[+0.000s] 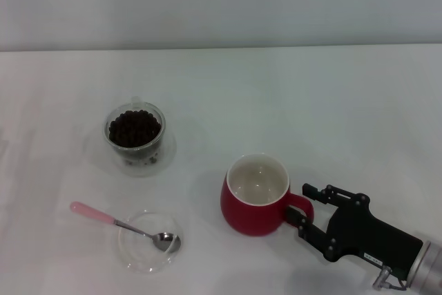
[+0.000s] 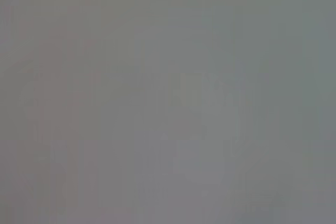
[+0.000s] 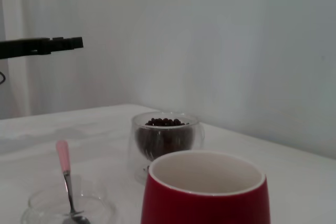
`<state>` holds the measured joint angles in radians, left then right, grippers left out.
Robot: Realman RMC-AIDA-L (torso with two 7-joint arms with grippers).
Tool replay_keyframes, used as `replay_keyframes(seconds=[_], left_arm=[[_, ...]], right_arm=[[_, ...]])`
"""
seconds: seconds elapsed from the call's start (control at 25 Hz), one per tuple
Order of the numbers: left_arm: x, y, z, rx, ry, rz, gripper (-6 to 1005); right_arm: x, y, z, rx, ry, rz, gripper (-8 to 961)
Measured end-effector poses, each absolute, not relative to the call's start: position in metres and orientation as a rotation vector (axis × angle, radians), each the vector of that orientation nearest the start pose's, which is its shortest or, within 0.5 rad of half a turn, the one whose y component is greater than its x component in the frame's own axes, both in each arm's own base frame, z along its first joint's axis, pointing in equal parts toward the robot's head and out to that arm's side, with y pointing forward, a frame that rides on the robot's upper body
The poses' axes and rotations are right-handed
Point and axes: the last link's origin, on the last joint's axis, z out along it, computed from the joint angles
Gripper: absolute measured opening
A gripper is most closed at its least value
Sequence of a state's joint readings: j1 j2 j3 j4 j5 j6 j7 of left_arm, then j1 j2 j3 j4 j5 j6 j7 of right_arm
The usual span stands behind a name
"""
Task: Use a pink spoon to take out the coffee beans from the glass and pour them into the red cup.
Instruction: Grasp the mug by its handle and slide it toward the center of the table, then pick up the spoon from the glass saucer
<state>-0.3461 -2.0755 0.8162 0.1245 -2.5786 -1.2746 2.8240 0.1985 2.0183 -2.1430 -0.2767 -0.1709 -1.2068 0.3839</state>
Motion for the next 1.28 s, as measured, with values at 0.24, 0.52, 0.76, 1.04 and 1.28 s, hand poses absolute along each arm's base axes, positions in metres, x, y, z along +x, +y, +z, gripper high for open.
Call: replay_keyframes(seconds=[0.24,0.52,0.76,1.04,1.28], left_arm=[[-0.374,0.301,0.046,-1.426,-0.523,-0.694,885],[-0.374,0.300,0.046,-1.426,-0.526,-0.692,885],[-0.374,0.297,0.043,-1.427,-0.529,-0.698,885],[-0.366,0.286,0.035,-1.431,-0.512,-0.764,884],[-0.356,0.266,0.024,-1.421,-0.512,-0.872,884]], right_arm=[[0.333,0.220,-0.074,-2.310,0.443,0.703,584],[0.335,0.208,-0.059,-2.291,0.432,0.801,788],[0.336,0.193,-0.029,-2.208,0.404,0.961,811],[0.346,0.195,0.011,-1.974,0.359,1.003,819],[0.359,0.219,0.039,-1.769,0.353,0.930,819]])
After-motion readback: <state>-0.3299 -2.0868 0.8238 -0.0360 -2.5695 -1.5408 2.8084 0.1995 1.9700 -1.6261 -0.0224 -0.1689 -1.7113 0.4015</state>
